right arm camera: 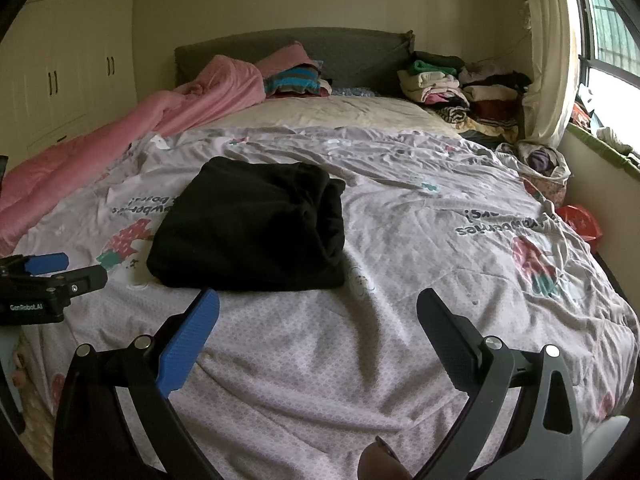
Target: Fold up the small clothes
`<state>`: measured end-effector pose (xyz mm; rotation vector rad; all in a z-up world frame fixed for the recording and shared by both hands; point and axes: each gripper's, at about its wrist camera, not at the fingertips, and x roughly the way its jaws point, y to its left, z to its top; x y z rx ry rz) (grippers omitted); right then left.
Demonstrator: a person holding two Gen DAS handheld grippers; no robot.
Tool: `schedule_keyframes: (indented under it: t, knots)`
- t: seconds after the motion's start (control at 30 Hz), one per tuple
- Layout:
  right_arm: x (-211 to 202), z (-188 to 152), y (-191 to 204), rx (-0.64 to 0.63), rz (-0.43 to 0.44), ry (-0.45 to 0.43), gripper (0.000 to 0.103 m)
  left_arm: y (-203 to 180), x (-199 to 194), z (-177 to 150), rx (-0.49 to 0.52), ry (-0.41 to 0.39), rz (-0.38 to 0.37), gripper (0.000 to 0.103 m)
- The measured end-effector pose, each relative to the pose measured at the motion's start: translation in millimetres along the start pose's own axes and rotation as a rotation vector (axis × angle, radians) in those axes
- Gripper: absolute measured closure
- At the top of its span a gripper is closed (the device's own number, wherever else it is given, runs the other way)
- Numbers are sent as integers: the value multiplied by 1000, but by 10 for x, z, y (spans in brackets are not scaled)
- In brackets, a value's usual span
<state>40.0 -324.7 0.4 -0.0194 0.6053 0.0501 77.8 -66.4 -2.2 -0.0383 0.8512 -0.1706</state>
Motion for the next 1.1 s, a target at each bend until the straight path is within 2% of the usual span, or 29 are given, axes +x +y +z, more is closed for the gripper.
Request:
schedule_keyframes:
  t: [0.37, 0.53, 0.63, 0.77, 0.87, 0.93, 1.0, 1.07, 1.1]
  knots:
    - [8, 6, 15, 1, -1, 2, 5, 20, 9, 6, 1, 1, 13, 10]
    - [2, -14, -21, 8, -10, 4, 5, 50, 25, 1, 5, -2, -5, 10]
    - [-7, -48, -99, 28, -29, 7, 5, 64, 47, -6, 12, 7, -4, 10]
    - [-33, -121, -338, 100, -113, 27, 5, 202, 68, -18, -25, 21, -3, 10]
    - [-171, -254, -882, 226, -257, 30, 5, 609, 128, 51, -93, 49, 36, 10]
    - [-325, -407, -1377, 324, -386, 35, 5, 1152, 190, 150, -175, 67, 86, 10]
    - [-532, -683, -2039, 445, -562, 74, 5, 1740, 199, 251, -235, 68, 194, 10]
    - [-730, -970, -2585, 563, -687, 121, 5, 2277, 196, 338, -271, 53, 319, 10]
    - [-838, -1140, -2854, 616, -751, 150, 5, 2661, 182, 383, -306, 48, 412, 10]
